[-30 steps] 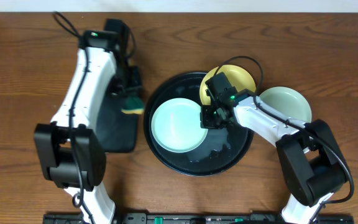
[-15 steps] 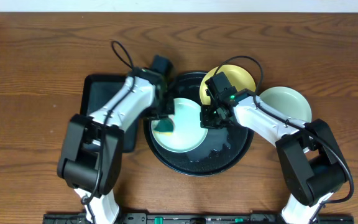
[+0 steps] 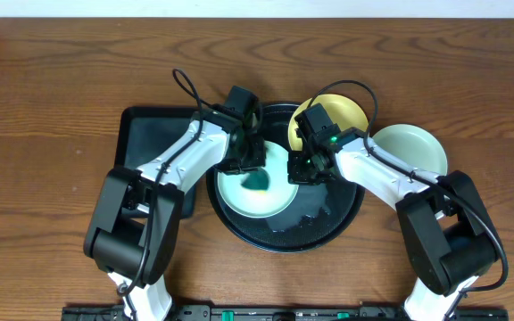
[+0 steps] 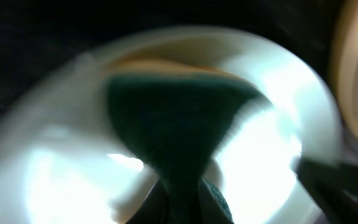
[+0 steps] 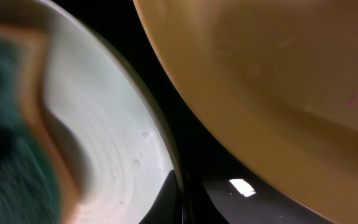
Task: Clean dirty plates on tray and stack at the side
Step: 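Scrub the second mint-green plate with the sponge, right gripper holding it, then lift the sponge back over the black rectangular tray with left gripper, then lift the second mint-green plate with the right gripper toward the right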
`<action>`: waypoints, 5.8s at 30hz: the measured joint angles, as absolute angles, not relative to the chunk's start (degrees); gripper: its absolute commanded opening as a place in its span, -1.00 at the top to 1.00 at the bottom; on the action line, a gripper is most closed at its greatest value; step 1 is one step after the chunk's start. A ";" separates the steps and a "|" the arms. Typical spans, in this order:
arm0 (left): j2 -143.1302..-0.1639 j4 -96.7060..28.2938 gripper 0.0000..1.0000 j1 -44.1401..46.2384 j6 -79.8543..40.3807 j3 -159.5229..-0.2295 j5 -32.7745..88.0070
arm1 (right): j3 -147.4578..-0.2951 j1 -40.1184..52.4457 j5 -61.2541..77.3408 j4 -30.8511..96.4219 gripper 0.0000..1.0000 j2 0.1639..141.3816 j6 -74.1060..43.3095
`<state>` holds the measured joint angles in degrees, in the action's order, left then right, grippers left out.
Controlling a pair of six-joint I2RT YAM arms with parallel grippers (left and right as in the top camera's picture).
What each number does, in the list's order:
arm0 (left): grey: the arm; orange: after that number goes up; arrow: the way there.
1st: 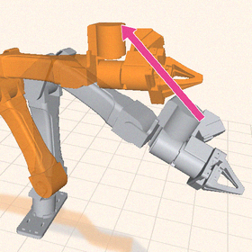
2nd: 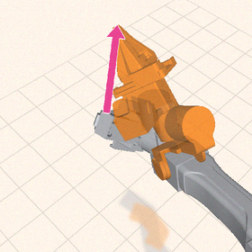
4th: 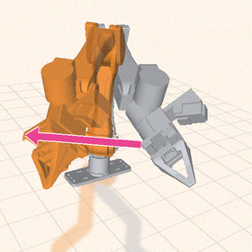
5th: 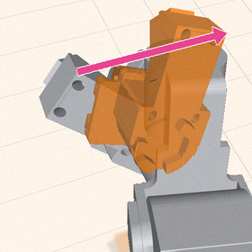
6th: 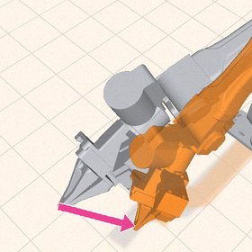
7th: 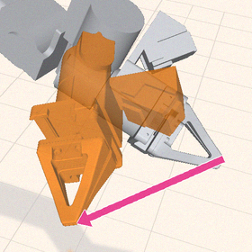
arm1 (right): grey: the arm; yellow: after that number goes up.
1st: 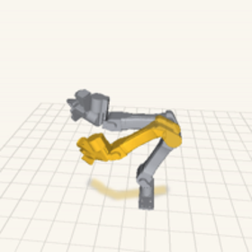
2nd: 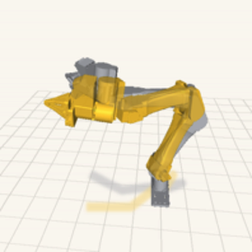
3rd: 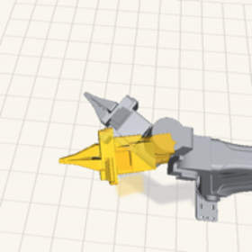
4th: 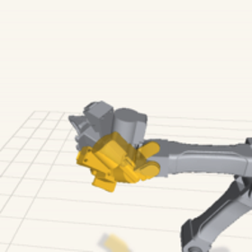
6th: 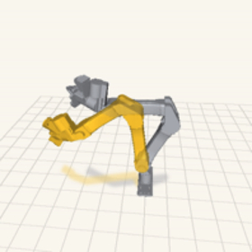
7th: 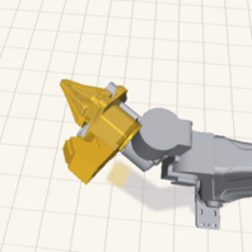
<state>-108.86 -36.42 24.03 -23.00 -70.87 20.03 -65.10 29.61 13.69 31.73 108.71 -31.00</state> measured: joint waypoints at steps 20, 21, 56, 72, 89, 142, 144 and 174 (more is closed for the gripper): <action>-108.86 -41.30 0.85 25.34 -28.62 -71.02 8.05 | -65.21 30.26 15.00 31.18 0.98 109.03 -31.14; -108.86 -40.62 0.85 25.34 -28.75 -71.02 7.49 | -65.21 30.26 15.00 31.24 0.98 109.03 -31.24; -108.86 -43.75 0.85 26.44 -37.32 -71.66 -2.96 | -65.25 30.26 14.76 31.20 0.98 109.03 -31.22; -108.86 -42.04 0.85 29.71 -25.21 -71.81 16.32 | -65.28 30.26 14.55 31.38 0.98 109.03 -31.18; -108.86 -45.67 0.85 29.12 -37.60 -71.92 -3.44 | -65.28 30.26 14.61 31.42 0.98 109.03 -31.18; -88.82 -59.05 0.86 7.01 -23.88 -83.53 -3.44 | -65.84 30.68 13.19 34.02 0.98 107.15 -26.57; -88.86 -59.11 0.85 5.41 -23.70 -83.50 -3.40 | -65.84 31.11 10.87 34.74 0.98 104.42 -25.45; -88.88 -59.40 0.85 3.64 -23.51 -83.50 -3.36 | -66.70 57.28 -57.63 28.27 0.98 85.10 2.39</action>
<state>-88.88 -59.40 3.64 -23.51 -83.50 -3.36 -66.70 57.28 -57.63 28.27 85.10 2.39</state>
